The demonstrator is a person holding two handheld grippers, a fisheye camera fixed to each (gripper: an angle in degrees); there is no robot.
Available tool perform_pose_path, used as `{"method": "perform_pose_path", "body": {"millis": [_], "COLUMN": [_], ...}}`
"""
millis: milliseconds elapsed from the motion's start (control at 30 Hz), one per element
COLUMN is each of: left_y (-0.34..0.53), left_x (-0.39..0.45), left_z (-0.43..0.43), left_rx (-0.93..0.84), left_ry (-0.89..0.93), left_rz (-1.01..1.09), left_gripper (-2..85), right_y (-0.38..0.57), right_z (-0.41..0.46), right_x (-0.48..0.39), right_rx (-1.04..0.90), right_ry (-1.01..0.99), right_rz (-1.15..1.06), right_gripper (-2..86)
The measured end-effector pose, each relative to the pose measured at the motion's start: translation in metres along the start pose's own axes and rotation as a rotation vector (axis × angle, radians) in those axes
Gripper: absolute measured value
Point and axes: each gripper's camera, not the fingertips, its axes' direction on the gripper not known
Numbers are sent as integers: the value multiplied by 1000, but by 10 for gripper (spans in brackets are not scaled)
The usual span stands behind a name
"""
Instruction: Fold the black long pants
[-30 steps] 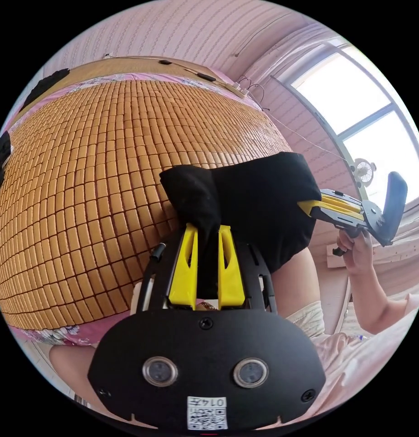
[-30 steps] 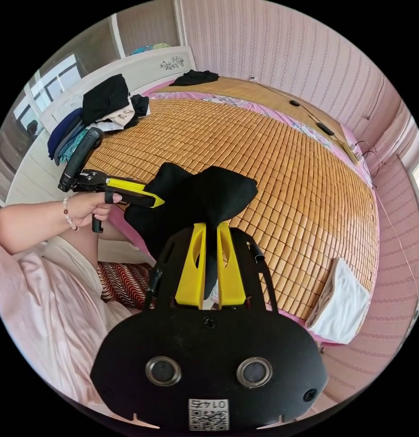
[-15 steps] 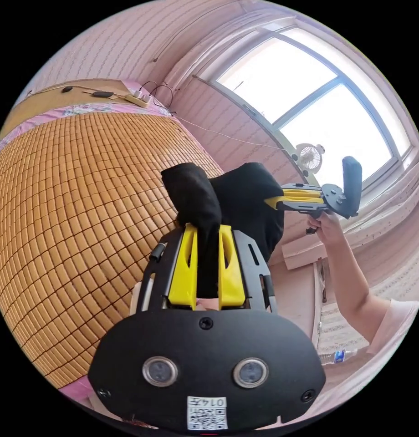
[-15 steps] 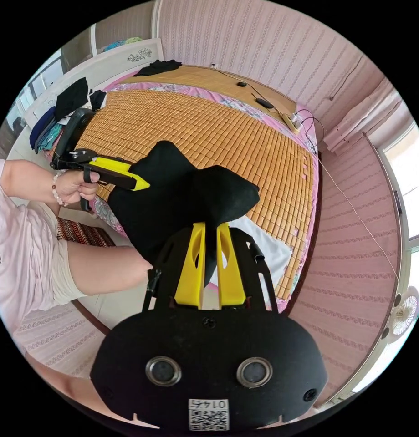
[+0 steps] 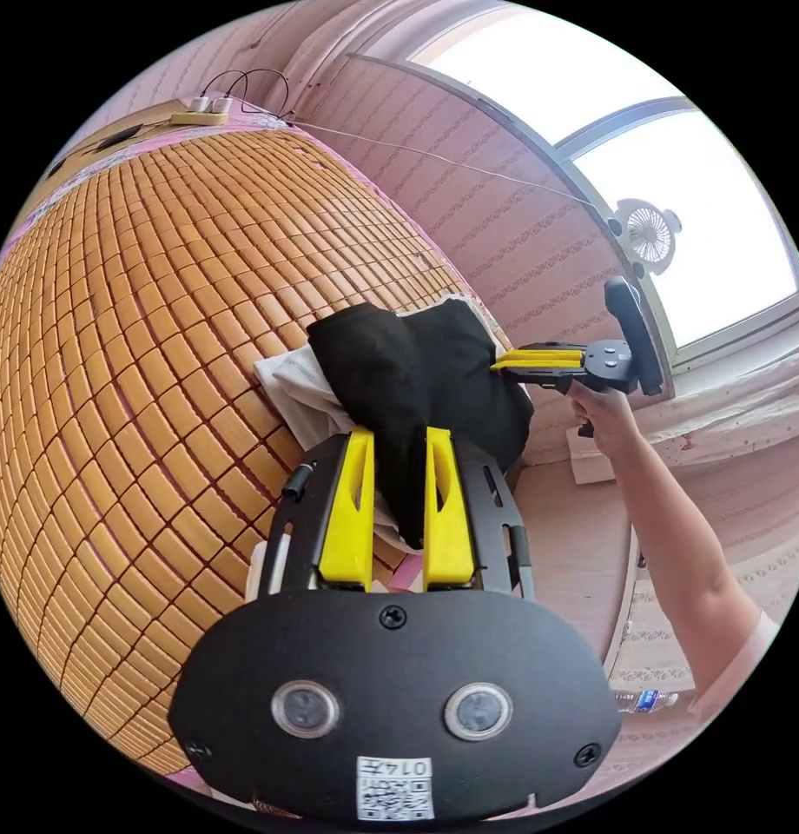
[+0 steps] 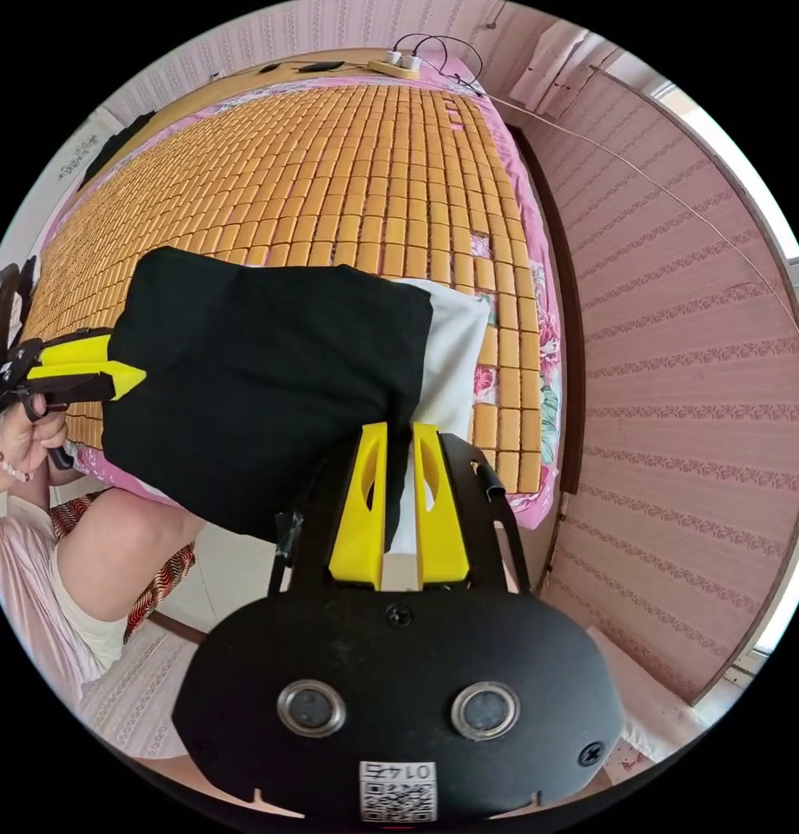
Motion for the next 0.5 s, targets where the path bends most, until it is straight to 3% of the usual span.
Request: {"method": "perform_pose_path", "body": {"millis": [267,500], "left_y": [21,98], "left_x": [33,59], "left_z": [-24,-154], "left_rx": [-64,-2], "left_ry": [-93,-375], "left_rz": [70,213], "left_gripper": [86,65], "right_y": [65,105], "right_z": [-79,-127], "right_x": [-102,-220], "right_rx": [245,262], "right_ry": [44,-140], "right_rz": [-14,-116], "right_gripper": [82,88]}}
